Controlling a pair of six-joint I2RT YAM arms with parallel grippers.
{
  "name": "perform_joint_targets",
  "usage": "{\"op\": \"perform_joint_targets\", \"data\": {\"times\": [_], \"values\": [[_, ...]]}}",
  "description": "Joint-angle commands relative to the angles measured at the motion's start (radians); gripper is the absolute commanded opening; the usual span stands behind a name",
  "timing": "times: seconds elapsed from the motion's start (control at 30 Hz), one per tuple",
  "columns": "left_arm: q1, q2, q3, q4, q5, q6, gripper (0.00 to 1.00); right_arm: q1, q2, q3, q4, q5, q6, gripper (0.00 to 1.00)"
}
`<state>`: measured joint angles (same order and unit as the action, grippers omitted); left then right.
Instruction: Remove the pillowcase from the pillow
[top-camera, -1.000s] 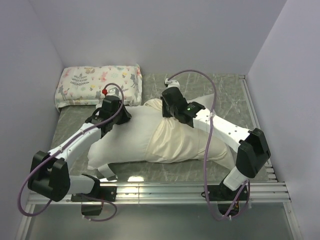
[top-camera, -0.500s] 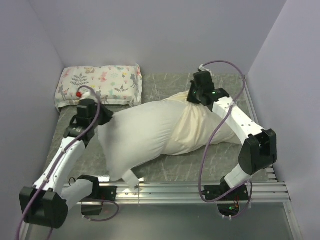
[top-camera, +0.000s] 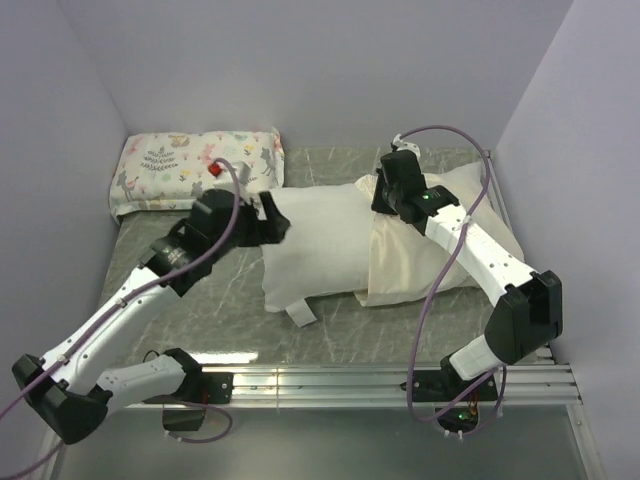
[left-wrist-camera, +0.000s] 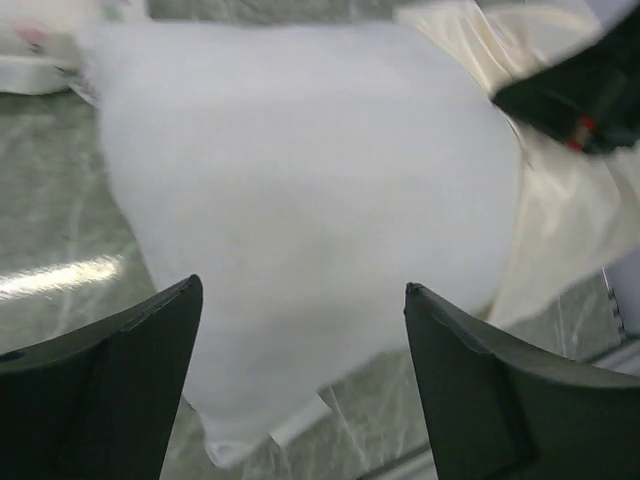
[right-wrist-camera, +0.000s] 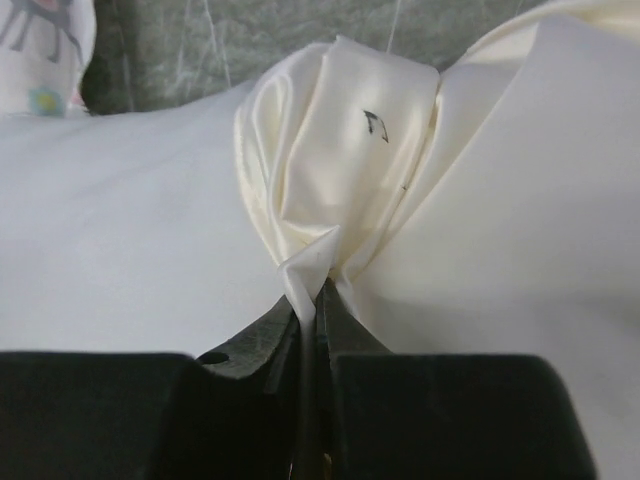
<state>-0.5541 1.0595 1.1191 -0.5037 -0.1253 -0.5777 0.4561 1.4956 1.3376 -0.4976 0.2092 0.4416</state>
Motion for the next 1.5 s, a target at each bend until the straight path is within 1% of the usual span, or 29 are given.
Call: {"op": "perform_joint_targets", "data": {"times": [0.0, 0.03, 0.1, 0.13, 0.2, 0.23, 0.27, 0.3, 0.33, 0.43, 0.47, 0.5, 0.53, 0.57, 0.63, 0.7, 0.8, 0.87, 0.97, 1.0, 1.07, 1.1, 1.17, 1.2, 1.27, 1.3, 1.4, 1.47], "values": [[-0.18, -0.003, -0.013, -0.061, -0.206, -0.045, 0.88, 0.012, 0.009, -0.012, 0.033, 0.012, 0.002, 0.13], [-0.255, 0.034, -0.025, -0.05, -0.229, -0.056, 0.89, 0.018, 0.011, -0.006, 0.03, 0.019, 0.0, 0.14], [-0.306, 0.083, -0.056, 0.005, -0.258, -0.068, 0.98, 0.026, 0.011, 0.0, 0.024, 0.021, 0.003, 0.14], [-0.343, 0.133, -0.062, 0.036, -0.276, -0.068, 0.99, 0.027, 0.008, 0.003, 0.019, 0.016, 0.0, 0.16], [-0.371, 0.184, -0.068, 0.085, -0.303, -0.056, 0.99, 0.027, 0.0, 0.002, 0.016, 0.015, -0.007, 0.21], [-0.383, 0.236, -0.07, 0.14, -0.321, -0.048, 0.99, 0.029, -0.003, 0.0, 0.01, 0.013, -0.01, 0.27], [-0.385, 0.264, -0.07, 0.157, -0.326, -0.033, 0.99, 0.029, -0.009, -0.002, -0.001, 0.003, -0.023, 0.32], [-0.388, 0.33, -0.058, 0.168, -0.332, -0.031, 0.99, 0.03, -0.018, -0.009, -0.001, -0.004, -0.029, 0.37], [-0.395, 0.365, -0.047, 0.153, -0.364, -0.034, 0.99, 0.036, -0.029, -0.027, -0.001, -0.005, -0.032, 0.47], [-0.421, 0.473, -0.015, 0.131, -0.421, -0.045, 0.99, 0.058, -0.103, -0.084, 0.001, 0.016, -0.041, 0.64], [-0.422, 0.493, -0.007, 0.108, -0.433, -0.059, 0.97, 0.062, -0.151, -0.101, 0.001, 0.033, -0.037, 0.66], [-0.422, 0.508, 0.005, 0.1, -0.444, -0.068, 0.89, 0.067, -0.181, -0.121, 0.002, 0.038, -0.034, 0.68], [-0.422, 0.531, 0.011, 0.087, -0.457, -0.08, 0.5, 0.076, -0.213, -0.17, 0.005, 0.041, -0.032, 0.71], [-0.42, 0.536, 0.016, 0.07, -0.476, -0.102, 0.3, 0.087, -0.278, -0.195, 0.01, 0.053, -0.02, 0.72], [-0.42, 0.534, 0.033, 0.045, -0.49, -0.117, 0.0, 0.098, -0.346, -0.277, 0.013, 0.074, -0.011, 0.75], [-0.42, 0.525, 0.063, -0.001, -0.511, -0.132, 0.0, 0.105, -0.452, -0.331, 0.002, 0.096, 0.009, 0.75], [-0.42, 0.453, 0.103, -0.042, -0.527, -0.136, 0.0, 0.105, -0.609, -0.455, 0.008, 0.116, 0.025, 0.78], [-0.42, 0.421, 0.14, -0.071, -0.534, -0.133, 0.0, 0.105, -0.684, -0.475, -0.01, 0.133, 0.016, 0.8], [-0.42, 0.358, 0.244, -0.127, -0.545, -0.11, 0.0, 0.105, -0.719, -0.463, -0.065, 0.104, -0.004, 0.8], [-0.42, 0.332, 0.308, -0.137, -0.547, -0.102, 0.0, 0.11, -0.727, -0.462, -0.071, 0.095, -0.012, 0.8], [-0.422, 0.31, 0.381, -0.168, -0.553, -0.07, 0.0, 0.11, -0.751, -0.456, -0.088, 0.07, -0.029, 0.8], [-0.423, 0.303, 0.463, -0.182, -0.556, -0.064, 0.0, 0.11, -0.758, -0.44, -0.097, 0.059, -0.035, 0.8], [-0.441, 0.298, 0.549, -0.235, -0.579, -0.045, 0.0, 0.11, -0.762, -0.413, -0.131, 0.033, -0.061, 0.8], [-0.451, 0.298, 0.63, -0.252, -0.591, -0.042, 0.0, 0.112, -0.759, -0.372, -0.146, 0.032, -0.064, 0.8], [-0.486, 0.293, 0.691, -0.282, -0.622, -0.036, 0.0, 0.124, -0.755, -0.321, -0.192, 0.024, -0.079, 0.8], [-0.5, 0.289, 0.734, -0.294, -0.629, -0.037, 0.0, 0.131, -0.756, -0.269, -0.208, 0.028, -0.083, 0.84], [-0.509, 0.263, 0.762, -0.306, -0.637, -0.048, 0.0, 0.161, -0.759, -0.194, -0.257, 0.018, -0.102, 0.86], [-0.509, 0.251, 0.754, -0.295, -0.637, -0.045, 0.0, 0.191, -0.744, -0.183, -0.28, -0.001, -0.13, 0.87]]}}
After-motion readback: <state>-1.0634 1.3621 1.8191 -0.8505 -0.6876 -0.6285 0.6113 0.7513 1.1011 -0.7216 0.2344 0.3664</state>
